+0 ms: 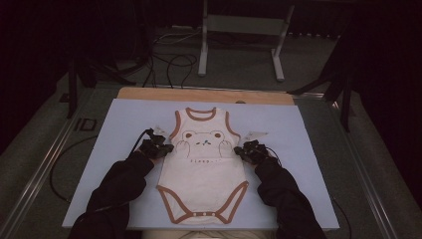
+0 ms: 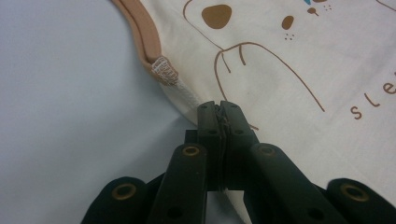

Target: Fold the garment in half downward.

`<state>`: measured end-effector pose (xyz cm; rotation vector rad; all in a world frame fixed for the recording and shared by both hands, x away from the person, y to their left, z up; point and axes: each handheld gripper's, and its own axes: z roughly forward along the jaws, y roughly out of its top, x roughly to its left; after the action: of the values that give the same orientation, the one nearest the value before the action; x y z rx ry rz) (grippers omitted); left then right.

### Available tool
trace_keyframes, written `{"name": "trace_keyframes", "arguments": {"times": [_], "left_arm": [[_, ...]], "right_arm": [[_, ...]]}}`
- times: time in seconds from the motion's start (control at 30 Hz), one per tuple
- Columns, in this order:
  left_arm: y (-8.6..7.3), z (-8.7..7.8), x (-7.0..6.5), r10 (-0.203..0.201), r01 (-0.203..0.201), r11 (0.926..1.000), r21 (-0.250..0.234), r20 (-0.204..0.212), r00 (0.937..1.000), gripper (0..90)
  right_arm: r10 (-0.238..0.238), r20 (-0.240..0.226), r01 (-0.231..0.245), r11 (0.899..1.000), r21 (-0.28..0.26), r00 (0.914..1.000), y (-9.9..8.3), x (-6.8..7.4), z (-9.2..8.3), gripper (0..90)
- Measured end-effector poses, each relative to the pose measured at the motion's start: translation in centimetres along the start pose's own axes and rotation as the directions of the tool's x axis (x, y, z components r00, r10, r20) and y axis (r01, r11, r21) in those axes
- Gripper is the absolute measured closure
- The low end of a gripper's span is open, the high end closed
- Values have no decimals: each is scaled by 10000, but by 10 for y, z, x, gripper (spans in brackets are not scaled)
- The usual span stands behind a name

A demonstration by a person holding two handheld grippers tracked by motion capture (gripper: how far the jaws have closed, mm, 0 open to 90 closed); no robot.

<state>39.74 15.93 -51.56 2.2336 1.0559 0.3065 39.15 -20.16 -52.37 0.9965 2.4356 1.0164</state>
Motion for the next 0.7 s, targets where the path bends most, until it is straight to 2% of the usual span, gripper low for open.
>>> {"name": "trace_keyframes", "arguments": {"times": [0.13, 0.4, 0.5, 0.7], "left_arm": [[-1, 0, 1, -147, 148, 9998, -113, 67, 9999, 900], [1, -9, 1, -59, 65, 9994, -345, 167, 9998, 900], [3, -12, 2, 19, -15, 9995, -314, 135, 9999, 900], [2, -16, 1, -97, 107, 9990, -423, 237, 9997, 900]], "right_arm": [[-36, -26, 36, 10000, -34, 10000, 1, 0, -1, 897], [-180, -17, 179, 9997, -155, 9998, 5, 0, -8, 900], [-93, -68, 91, 9995, -295, 9999, 6, 0, -10, 900], [-86, -89, 82, 9992, -397, 9999, 6, 1, -15, 900]]}}
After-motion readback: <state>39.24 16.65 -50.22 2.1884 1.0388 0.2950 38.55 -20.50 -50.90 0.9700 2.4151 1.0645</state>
